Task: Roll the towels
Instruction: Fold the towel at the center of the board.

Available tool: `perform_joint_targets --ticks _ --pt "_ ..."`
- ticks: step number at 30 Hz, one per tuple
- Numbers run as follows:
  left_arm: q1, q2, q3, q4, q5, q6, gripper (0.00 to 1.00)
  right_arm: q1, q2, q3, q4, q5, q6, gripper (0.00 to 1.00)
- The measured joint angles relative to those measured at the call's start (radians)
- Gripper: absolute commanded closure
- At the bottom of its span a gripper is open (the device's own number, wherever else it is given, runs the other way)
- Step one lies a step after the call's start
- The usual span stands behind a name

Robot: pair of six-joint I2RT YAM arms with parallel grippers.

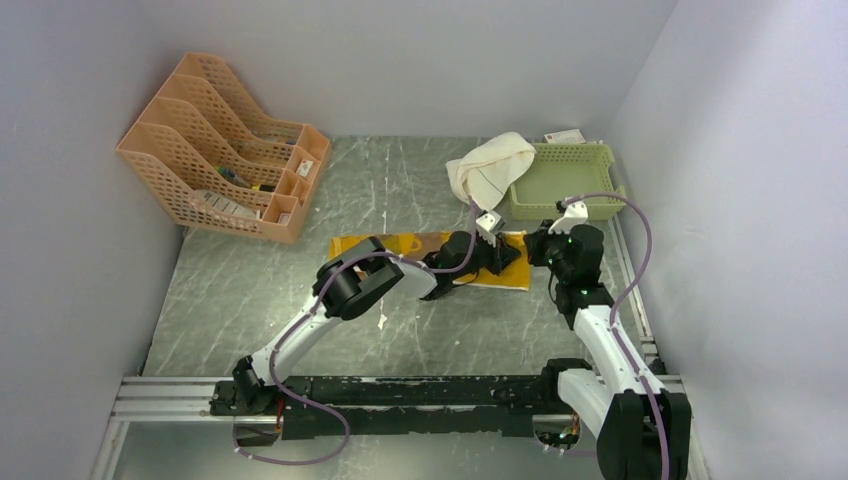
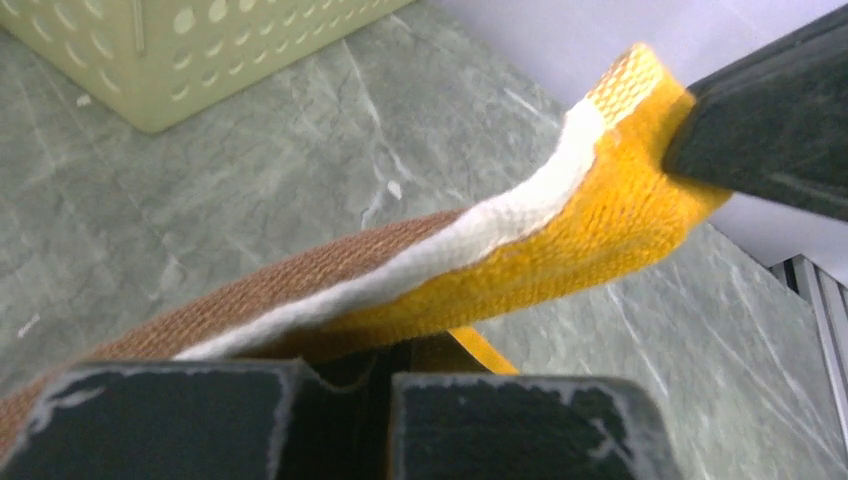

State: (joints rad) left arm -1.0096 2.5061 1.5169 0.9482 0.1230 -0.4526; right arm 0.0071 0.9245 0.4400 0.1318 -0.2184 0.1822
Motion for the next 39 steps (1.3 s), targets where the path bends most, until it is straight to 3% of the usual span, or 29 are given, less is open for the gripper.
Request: perform_joint_targets --ticks 12,24,29,36,39 --pt "0.0 -0.09 -0.213 0.056 0.021 -0.08 0.9 0.0 0.076 -0.015 -0.064 0.024 0.103 1.0" --pt "-0.001 -0.38 -0.403 0.086 0.325 -0.207 0.93 0.001 0.067 -0.013 -0.166 0.046 0.146 1.0" --pt "-0.001 -0.531 -0.412 -0.09 0.321 -0.167 0.93 0.001 0.095 0.044 -0.166 0.098 0.126 1.0" --pt "0.021 -0.621 -0.393 -0.402 0.113 -0.091 0.93 0.001 0.322 0.208 -0.059 0.16 0.045 1.0" --pt "0.056 -0.641 -0.396 -0.48 0.061 -0.079 0.93 0.01 0.335 0.211 -0.014 0.131 0.02 1.0"
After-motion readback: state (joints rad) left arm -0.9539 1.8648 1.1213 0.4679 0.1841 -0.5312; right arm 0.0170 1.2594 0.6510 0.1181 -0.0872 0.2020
